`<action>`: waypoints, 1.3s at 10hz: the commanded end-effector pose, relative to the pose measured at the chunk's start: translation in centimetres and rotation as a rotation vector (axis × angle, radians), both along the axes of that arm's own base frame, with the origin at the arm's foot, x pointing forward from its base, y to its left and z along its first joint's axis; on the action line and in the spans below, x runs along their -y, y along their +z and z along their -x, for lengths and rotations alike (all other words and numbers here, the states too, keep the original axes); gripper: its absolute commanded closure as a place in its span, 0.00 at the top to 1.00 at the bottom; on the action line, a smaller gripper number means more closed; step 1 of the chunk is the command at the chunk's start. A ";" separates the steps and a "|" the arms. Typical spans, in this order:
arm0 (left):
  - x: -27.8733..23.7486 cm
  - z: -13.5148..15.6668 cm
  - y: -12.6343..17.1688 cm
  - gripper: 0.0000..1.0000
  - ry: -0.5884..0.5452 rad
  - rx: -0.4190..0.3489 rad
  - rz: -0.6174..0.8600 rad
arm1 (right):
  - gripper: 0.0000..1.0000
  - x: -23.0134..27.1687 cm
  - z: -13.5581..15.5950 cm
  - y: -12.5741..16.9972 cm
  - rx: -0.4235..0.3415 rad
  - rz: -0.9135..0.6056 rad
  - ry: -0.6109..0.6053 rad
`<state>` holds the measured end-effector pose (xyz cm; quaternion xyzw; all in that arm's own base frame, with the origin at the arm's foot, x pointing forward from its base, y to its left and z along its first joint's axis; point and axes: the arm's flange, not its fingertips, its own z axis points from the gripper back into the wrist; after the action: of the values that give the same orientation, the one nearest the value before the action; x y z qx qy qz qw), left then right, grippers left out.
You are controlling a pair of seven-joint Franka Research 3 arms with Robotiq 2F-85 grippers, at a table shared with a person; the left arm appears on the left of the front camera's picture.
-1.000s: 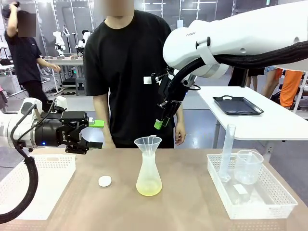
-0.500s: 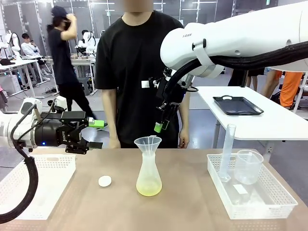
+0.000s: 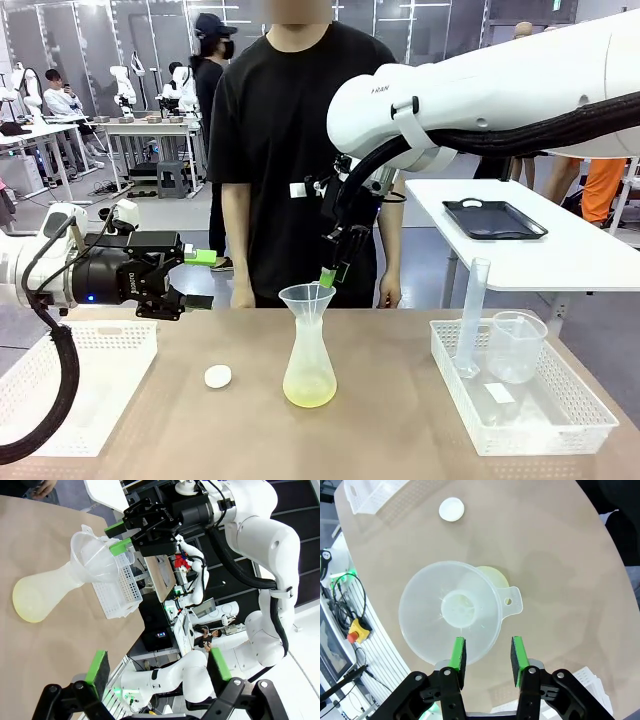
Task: Prepare the solutions needed for the experiment.
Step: Once the solution is in the Big flask , pick up the Plastic Funnel and place it back into the right Organizing basket.
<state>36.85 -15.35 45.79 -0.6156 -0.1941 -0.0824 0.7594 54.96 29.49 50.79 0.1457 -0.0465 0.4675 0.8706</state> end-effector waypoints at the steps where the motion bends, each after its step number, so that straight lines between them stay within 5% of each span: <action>1: 0.3 0.2 0.1 1.00 0.006 -0.014 0.028 | 0.47 -0.1 0.2 -0.6 -0.019 0.023 0.005; 13: 0.3 0.2 0.1 1.00 0.006 -0.014 0.028 | 0.47 -2.2 1.7 -3.7 -0.107 -0.007 -0.008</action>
<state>36.85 -15.35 45.79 -0.6156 -0.1941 -0.0824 0.7594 53.54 31.51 47.48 0.1650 0.0015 0.4713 0.8664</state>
